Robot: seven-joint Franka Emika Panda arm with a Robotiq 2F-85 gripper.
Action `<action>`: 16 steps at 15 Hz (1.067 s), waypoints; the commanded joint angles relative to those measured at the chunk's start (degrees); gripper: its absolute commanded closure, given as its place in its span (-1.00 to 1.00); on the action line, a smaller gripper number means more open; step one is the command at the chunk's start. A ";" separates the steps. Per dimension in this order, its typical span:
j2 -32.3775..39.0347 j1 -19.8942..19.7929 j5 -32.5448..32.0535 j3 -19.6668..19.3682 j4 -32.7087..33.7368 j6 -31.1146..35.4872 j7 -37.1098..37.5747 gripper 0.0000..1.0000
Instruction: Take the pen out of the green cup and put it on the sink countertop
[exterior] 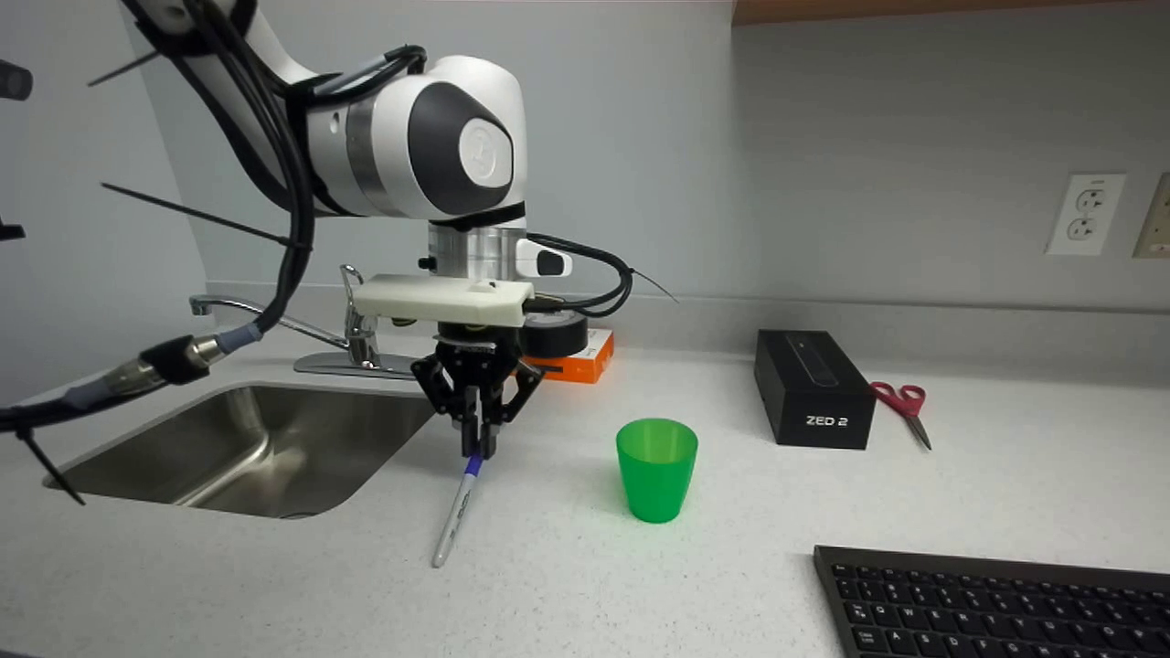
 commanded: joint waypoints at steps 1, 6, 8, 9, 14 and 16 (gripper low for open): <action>0.95 0.25 -3.68 0.09 1.88 0.56 2.58 0.03; -0.27 0.14 -4.85 0.15 2.46 0.29 3.12 -0.72; -0.57 0.01 -4.36 0.16 3.16 -0.73 2.88 -0.98; -0.65 -0.05 -4.11 0.15 3.54 -1.22 2.74 -1.00; -0.04 -0.19 -3.71 0.15 4.03 -0.41 1.78 -1.00; 0.07 -0.19 -3.71 0.15 4.09 -0.42 1.83 -1.00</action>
